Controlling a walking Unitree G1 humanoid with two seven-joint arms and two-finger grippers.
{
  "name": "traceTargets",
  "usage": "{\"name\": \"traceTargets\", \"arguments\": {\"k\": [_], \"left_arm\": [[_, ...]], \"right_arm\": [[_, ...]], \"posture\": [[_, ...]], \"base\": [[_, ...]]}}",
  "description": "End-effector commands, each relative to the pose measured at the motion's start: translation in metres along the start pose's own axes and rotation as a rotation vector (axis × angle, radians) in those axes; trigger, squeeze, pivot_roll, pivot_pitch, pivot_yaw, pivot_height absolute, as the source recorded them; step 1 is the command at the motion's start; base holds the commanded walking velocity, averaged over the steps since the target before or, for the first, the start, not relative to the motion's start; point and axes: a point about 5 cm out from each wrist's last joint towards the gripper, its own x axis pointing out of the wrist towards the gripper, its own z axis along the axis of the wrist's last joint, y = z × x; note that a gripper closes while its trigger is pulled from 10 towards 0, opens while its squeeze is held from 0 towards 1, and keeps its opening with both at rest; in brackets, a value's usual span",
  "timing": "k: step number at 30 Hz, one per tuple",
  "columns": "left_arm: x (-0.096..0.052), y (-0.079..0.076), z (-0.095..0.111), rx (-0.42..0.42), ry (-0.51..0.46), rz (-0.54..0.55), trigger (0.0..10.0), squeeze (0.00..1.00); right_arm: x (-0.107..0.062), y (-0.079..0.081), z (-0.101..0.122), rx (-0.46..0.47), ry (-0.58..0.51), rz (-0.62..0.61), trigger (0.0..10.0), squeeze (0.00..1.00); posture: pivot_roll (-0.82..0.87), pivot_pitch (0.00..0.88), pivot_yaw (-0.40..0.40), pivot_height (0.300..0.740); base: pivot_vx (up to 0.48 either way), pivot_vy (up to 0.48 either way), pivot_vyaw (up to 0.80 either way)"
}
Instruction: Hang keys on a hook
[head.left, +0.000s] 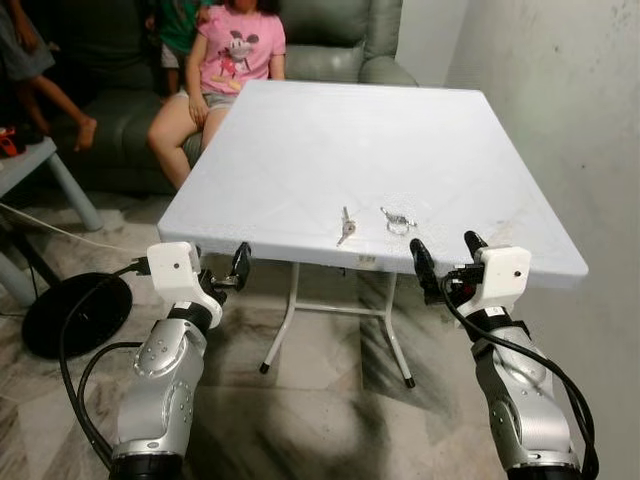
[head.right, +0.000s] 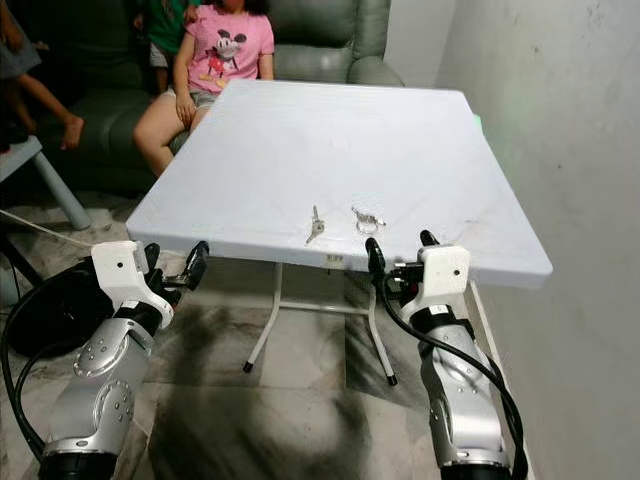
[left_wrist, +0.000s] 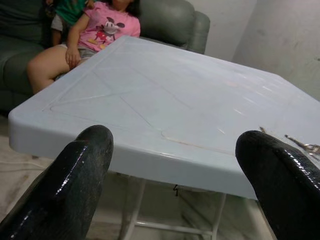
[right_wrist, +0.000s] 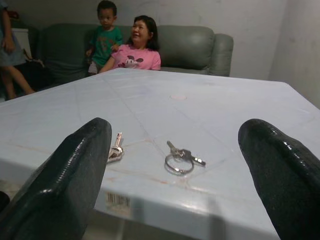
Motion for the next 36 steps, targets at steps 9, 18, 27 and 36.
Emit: {"name": "traceTargets", "arguments": {"k": [9,18,27,36], "left_arm": [[0.002,-0.004,0.007,0.037,-0.008,-0.019,10.0,0.00],[0.003,-0.005,0.007,0.029,-0.014,-0.017,10.0,0.00],[0.006,-0.008,0.010,0.018,-0.027,-0.012,10.0,0.00],[0.009,-0.014,0.008,0.010,-0.028,0.003,10.0,0.00]], "right_arm": [[0.002,0.003,0.006,-0.007,-0.028,0.002,10.0,0.00],[0.003,0.004,0.006,-0.010,-0.028,0.008,10.0,0.00],[0.006,0.000,0.009,-0.022,-0.032,0.007,10.0,0.00],[0.008,0.001,0.009,-0.024,-0.019,0.037,10.0,0.00]], "posture": [[0.05,0.037,-0.016,0.732],[0.05,0.037,-0.021,0.732],[0.05,0.041,-0.027,0.732],[0.05,0.049,-0.038,0.732]], "base": [[0.285,0.000,0.00],[0.294,0.000,0.00],[0.310,0.000,0.00],[0.000,0.000,0.00]]}}
